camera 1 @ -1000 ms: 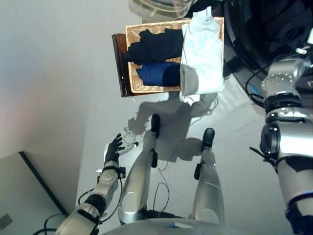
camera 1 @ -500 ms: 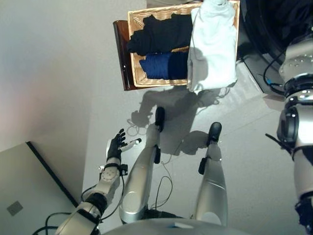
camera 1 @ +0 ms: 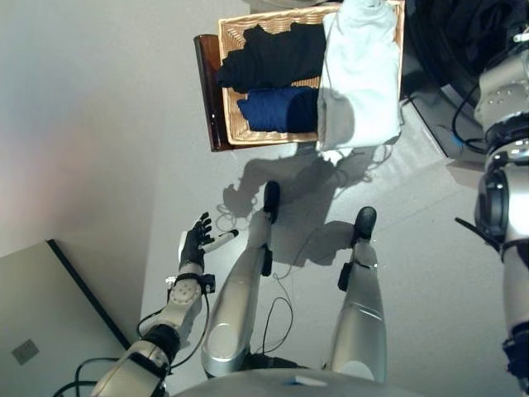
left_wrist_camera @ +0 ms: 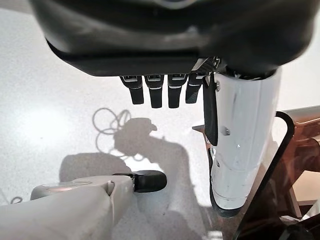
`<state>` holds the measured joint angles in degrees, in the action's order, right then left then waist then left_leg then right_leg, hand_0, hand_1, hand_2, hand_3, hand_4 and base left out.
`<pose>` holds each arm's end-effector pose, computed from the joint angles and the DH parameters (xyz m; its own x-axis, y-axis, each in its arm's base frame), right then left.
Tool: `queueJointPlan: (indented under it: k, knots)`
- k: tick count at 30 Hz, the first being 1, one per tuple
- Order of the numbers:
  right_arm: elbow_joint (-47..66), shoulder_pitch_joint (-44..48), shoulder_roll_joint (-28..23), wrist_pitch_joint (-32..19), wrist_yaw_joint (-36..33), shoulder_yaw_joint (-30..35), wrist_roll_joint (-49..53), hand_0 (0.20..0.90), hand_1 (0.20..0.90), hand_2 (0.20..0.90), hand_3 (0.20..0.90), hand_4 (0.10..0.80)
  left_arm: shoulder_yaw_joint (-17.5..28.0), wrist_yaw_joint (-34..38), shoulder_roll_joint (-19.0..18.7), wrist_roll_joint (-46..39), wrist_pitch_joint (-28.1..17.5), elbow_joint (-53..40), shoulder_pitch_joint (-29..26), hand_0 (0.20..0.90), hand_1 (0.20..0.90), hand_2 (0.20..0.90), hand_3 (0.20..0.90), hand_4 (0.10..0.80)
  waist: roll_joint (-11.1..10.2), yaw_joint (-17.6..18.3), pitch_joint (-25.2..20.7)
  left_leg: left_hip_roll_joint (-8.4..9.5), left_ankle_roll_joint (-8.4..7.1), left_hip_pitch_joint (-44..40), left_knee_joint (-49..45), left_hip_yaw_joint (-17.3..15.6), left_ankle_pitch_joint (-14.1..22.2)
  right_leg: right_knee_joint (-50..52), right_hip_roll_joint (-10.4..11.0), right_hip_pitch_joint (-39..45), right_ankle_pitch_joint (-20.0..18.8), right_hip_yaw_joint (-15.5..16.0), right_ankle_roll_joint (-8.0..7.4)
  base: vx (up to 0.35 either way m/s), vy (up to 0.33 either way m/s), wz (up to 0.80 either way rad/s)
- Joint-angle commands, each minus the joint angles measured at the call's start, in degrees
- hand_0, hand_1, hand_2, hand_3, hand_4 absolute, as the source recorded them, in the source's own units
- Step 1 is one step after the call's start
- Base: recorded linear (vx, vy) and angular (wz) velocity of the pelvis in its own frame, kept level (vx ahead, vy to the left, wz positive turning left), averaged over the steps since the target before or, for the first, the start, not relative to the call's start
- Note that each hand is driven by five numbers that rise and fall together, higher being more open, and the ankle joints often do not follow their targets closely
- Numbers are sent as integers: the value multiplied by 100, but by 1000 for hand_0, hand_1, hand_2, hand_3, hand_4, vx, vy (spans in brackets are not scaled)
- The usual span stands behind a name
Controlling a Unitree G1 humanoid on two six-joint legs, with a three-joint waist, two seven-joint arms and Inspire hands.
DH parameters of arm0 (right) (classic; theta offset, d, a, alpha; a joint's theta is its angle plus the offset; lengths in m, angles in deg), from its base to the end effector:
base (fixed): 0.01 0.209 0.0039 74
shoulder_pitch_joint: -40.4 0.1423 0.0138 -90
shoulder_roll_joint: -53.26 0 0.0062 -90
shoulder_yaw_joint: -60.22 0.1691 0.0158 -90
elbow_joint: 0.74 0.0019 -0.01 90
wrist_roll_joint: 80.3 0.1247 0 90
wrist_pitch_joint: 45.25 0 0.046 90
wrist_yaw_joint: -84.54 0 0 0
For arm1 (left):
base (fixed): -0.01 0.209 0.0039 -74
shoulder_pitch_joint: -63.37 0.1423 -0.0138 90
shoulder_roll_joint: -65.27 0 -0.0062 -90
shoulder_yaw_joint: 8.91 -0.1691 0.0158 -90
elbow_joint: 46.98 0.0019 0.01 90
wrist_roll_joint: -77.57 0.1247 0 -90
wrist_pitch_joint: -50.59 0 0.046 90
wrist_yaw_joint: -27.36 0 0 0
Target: Pick up the clothes and place them into the washing machine
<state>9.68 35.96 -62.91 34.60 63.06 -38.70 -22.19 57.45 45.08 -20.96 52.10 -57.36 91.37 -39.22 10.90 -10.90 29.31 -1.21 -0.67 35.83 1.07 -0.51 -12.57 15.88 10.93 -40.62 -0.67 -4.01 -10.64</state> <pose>0.3190 -0.2823 0.3081 0.6941 -0.7055 0.1435 0.4949 0.6123 0.6166 0.1894 0.1556 -0.0271 0.9141 0.1559 -0.3743 -0.1430 0.9878 0.0623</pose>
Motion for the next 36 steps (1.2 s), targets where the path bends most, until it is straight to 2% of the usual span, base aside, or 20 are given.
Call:
queueJointPlan:
  k: [1,7,14,23,28,29,36]
  knots:
    - [715,866,-911,-856,-113,-393,425,200,200,200,200,300,-82,205,-266,-199,-197,-146,193,900,900,900,900,800,506,-21,-135,-57,-511,453,-331,12,199,761,-310,42,832,-85,410,-31,2,-2]
    - [774,969,-1188,-1061,-131,-238,754,200,200,200,200,300,-107,184,-245,-237,-226,-245,246,900,900,900,900,800,624,-35,-178,-28,-533,536,-329,2,195,952,-315,-144,926,-169,415,8,-4,-2]
    - [552,1394,-1652,-1010,-134,-515,842,200,200,200,200,300,-170,141,-299,-262,-270,-485,326,900,900,900,900,800,756,-94,-269,-6,-573,627,-291,28,168,1097,-325,-337,995,-222,422,1,-7,2]
    - [734,1725,-1830,-1317,-332,-637,1048,200,200,200,200,300,-182,187,-334,-266,-298,-757,339,900,900,900,900,800,853,-94,-286,22,-585,878,-346,8,172,1275,-318,-684,1039,-305,413,11,-3,5]
    - [731,1740,-1836,-1302,-403,-670,924,200,200,200,200,300,-165,230,-352,-235,-323,-821,325,900,900,900,900,800,856,-96,-286,28,-586,955,-332,-8,166,1286,-313,-775,1031,-328,407,0,-1,1]
    - [637,1777,-1850,-1282,-491,-751,817,900,900,900,900,800,-167,257,-380,-218,-342,-855,318,900,900,900,900,800,857,-93,-289,45,-582,959,-329,-4,169,1299,-306,-808,1039,-341,405,0,0,0]
    - [581,1775,-1757,-1172,-486,-817,738,900,900,900,900,800,-124,313,-374,-208,-322,-844,284,900,900,900,900,800,857,-90,-285,55,-572,1039,-341,-29,163,1293,-334,-900,986,-369,405,0,5,0]
